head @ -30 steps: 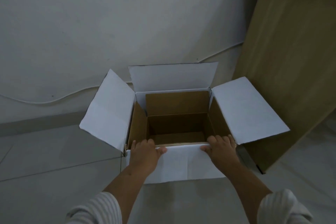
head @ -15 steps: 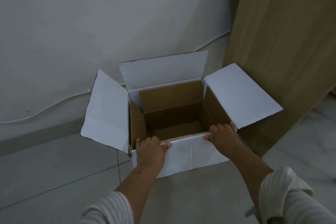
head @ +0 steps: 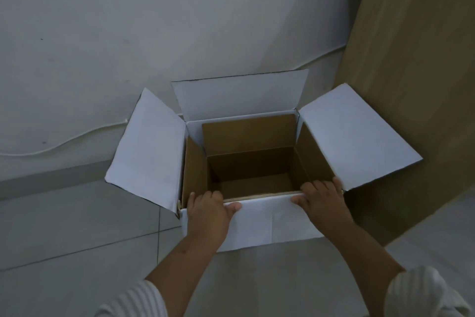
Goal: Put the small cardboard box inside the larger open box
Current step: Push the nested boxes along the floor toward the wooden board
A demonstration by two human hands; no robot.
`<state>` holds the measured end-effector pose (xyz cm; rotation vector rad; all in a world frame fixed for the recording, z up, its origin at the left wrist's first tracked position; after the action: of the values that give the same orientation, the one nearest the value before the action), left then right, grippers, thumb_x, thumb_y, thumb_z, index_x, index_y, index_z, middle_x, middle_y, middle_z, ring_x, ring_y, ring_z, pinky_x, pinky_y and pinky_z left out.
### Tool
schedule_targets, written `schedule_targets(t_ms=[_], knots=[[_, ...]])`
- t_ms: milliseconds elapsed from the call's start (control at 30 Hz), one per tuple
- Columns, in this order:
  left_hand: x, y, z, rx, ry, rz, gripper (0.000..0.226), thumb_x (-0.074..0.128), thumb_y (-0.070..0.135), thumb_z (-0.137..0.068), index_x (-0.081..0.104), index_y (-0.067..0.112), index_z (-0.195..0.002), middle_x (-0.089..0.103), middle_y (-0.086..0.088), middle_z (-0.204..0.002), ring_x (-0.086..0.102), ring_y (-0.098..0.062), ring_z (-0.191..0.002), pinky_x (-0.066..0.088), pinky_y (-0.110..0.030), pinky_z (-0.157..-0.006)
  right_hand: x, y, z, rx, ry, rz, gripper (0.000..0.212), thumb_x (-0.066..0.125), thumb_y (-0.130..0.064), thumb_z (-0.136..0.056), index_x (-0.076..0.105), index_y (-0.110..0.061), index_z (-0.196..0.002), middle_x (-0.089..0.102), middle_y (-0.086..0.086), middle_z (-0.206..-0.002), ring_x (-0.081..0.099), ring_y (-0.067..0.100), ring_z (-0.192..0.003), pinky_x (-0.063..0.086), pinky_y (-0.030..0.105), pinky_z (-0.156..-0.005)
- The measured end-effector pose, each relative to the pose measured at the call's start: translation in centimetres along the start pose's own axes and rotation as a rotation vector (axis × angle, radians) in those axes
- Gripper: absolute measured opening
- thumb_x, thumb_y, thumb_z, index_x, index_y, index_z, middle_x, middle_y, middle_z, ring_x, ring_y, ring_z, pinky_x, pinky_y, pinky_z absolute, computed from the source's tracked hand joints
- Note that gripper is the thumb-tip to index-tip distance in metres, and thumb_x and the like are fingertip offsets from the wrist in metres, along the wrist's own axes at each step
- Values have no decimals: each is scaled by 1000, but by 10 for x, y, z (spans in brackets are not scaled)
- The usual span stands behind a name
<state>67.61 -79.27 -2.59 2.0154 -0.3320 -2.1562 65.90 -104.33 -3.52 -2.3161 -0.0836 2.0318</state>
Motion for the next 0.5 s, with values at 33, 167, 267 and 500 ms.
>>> schedule_targets(t_ms=[33,167,267,500], knots=[[1,2,-1,-5,1,-6,49,42,60,-88,61,19,-105,65,0,-112,55,-17,-111,17,-39,-119,1,2,-1,-17,3,5,45,35,-54,-83,63,-20,-85,67,5,-81,63,29,-85,34,57,-102],[2,6,-3,-26,14,-2,50,42,61,-88,60,19,-108,64,1,-114,54,-16,-113,16,-39,-119,-3,5,-8,-41,60,4,49,31,-55,-80,64,-19,-81,67,5,-75,64,28,-78,40,58,-96],[2,11,-6,-30,28,19,50,43,61,-87,60,19,-108,64,1,-114,54,-16,-113,15,-39,-119,-2,12,-15,-36,67,-5,41,44,-53,-83,64,-17,-85,68,7,-81,64,30,-84,36,58,-100],[3,24,-15,-6,60,12,51,41,60,-89,60,18,-109,64,-1,-114,54,-18,-113,15,-38,-118,-3,24,-24,-37,133,-37,30,57,-44,-84,64,-16,-86,68,9,-83,63,32,-86,34,57,-102]])
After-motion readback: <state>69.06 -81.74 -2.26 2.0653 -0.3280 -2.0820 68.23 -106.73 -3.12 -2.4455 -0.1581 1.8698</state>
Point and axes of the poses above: each hand's wrist, its own z-axis away from the middle knuckle, its own x-axis out of the palm, y = z × x, the point moved 9 cm from there along -z, towards the middle knuckle
